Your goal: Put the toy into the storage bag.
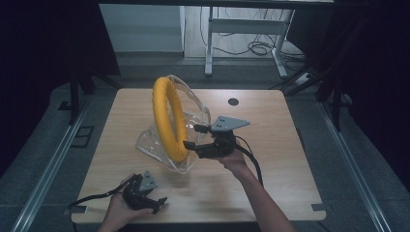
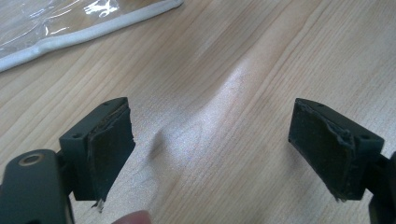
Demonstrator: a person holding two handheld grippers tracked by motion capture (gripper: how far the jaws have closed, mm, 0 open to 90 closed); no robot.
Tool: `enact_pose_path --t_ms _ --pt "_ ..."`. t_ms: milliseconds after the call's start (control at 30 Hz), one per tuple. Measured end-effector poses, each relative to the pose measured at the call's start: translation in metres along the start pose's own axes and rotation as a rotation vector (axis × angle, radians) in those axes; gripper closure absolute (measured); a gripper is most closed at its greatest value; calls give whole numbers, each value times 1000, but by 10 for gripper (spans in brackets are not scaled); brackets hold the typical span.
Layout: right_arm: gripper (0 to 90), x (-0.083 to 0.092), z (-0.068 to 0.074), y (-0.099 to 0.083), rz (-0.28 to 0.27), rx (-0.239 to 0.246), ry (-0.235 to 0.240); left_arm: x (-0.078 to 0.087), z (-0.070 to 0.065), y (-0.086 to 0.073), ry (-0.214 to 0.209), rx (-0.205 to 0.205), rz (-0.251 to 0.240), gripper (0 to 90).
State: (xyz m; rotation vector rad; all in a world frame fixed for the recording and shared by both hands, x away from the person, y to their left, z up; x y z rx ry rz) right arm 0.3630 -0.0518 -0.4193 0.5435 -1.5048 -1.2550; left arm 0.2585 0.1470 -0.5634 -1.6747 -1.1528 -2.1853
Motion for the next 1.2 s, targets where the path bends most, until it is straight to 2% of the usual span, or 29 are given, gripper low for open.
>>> enact_pose_path --t_ms 333,600,733,800,1200 --pt "302 30 -20 -52 57 -49 -91 0 0 0 -2 10 -3 139" --pt "314 44 -31 -89 94 -87 -150 0 0 0 1 10 -1 139" --pt "331 46 -37 -105 108 -113 -161 0 0 0 2 12 -4 139" --pt "334 46 -39 -109 128 -103 -182 0 0 0 4 11 -3 139" --pt "329 43 -33 -109 132 -90 -186 1 1 0 12 11 -5 139"
Point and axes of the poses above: each handheld gripper's, and its own axes: x roughly backward along the jaws, y roughly out of its top, z roughly to its left, the point moved 6 cm from there along -x, roughly forward along the jaws, and after that the axes turned 8 degrees about z, right-handed, at the moved point
